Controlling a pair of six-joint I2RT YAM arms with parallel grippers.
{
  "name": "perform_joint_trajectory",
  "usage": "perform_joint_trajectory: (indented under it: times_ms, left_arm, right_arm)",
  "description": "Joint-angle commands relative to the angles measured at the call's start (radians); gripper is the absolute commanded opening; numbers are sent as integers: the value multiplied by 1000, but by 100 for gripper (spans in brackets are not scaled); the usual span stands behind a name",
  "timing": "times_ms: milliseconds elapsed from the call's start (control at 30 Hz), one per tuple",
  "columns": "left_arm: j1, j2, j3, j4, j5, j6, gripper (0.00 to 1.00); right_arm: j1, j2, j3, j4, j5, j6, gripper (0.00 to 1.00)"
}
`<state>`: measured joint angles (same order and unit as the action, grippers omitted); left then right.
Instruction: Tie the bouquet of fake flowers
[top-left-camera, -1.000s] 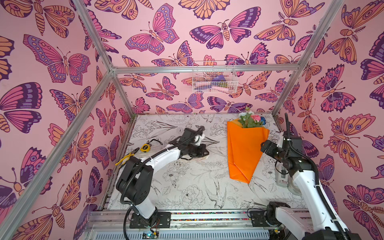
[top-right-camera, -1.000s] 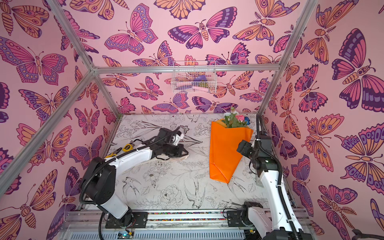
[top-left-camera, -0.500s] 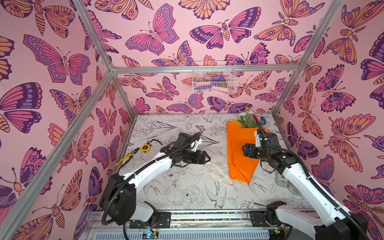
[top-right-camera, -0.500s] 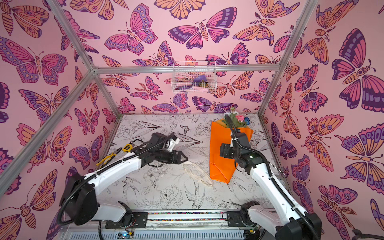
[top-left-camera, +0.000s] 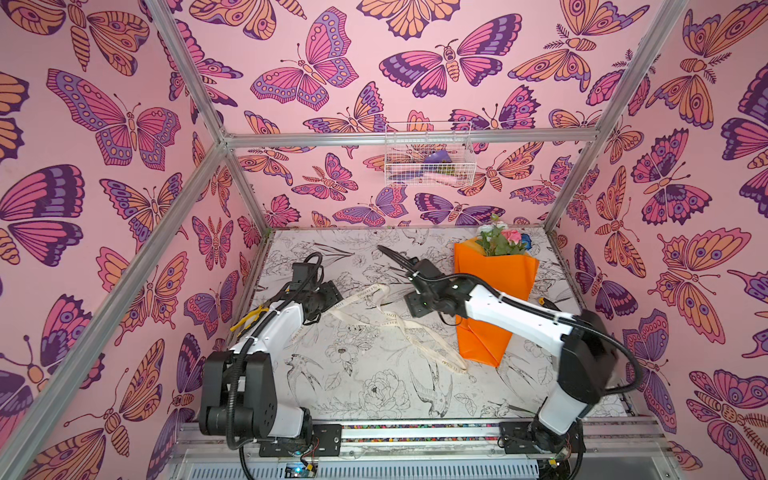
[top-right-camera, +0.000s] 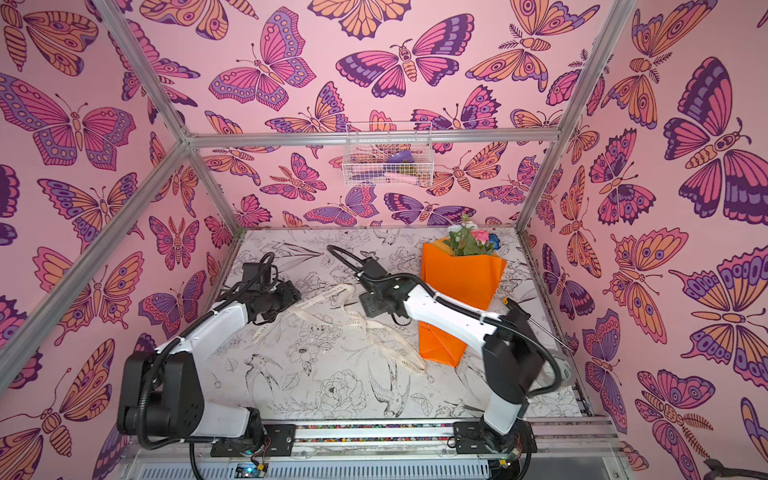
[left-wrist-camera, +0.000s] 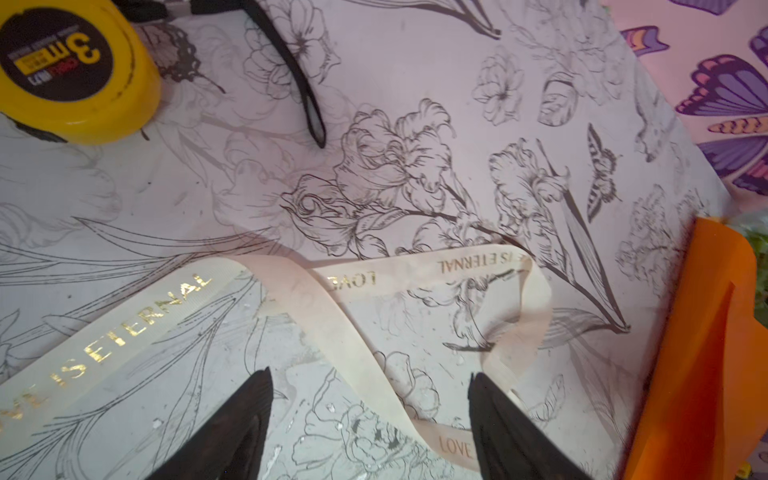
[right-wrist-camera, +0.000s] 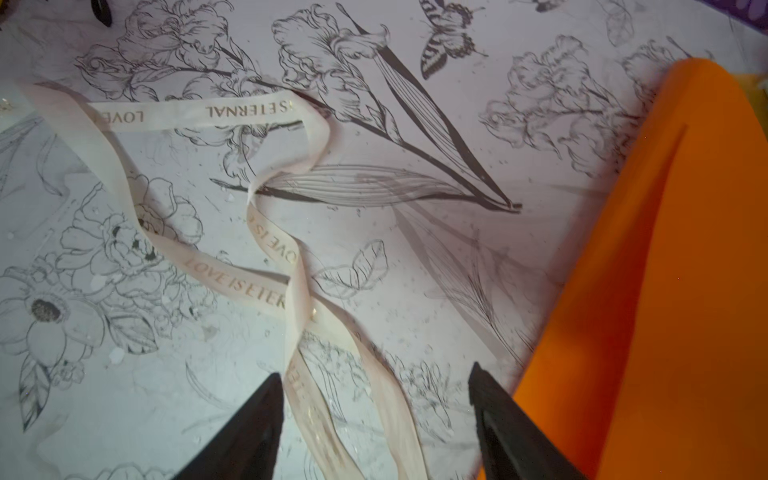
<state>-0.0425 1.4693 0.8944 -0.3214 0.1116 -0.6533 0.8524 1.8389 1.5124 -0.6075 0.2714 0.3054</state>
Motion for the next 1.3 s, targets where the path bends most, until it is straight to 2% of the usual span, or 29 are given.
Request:
perform_joint_trajectory:
  times_ms: [0,133,300,600,733,933,1000,1100,1267]
  left_arm:
    - [35,61,-8,37,10,-67,75]
    - [54,125,-11,71,59,-100,74]
    - [55,178,-7,102,73,-120,72]
    - [59,238,-9,126,92,-135,62]
    - [58,234,-17,127,89,-134,55]
    - [59,217,-33,127,88,-134,51]
    - [61,208,-38,128,89,-134,50]
    - [60,196,-49,127,78,-139,48]
    - [59,202,-55,126,62,-144,29]
  right_arm:
    - [8,170,195,-91,43,-44,73]
    - [12,370,402,-124,35,-108,73]
    - [12,530,573,-135,38,-189,73]
    - [-5,703,777,-159,51,-271,75]
    - [-24,778,874,-178,4,-279,76]
    - [-56,841,933,-202,-71,-272,74]
    - [-63,849,927,-214,-83,-272,67]
    - [-65,838,892,-217,-83,-266,37]
    - [-65,748,780,-179,-41,-235,8]
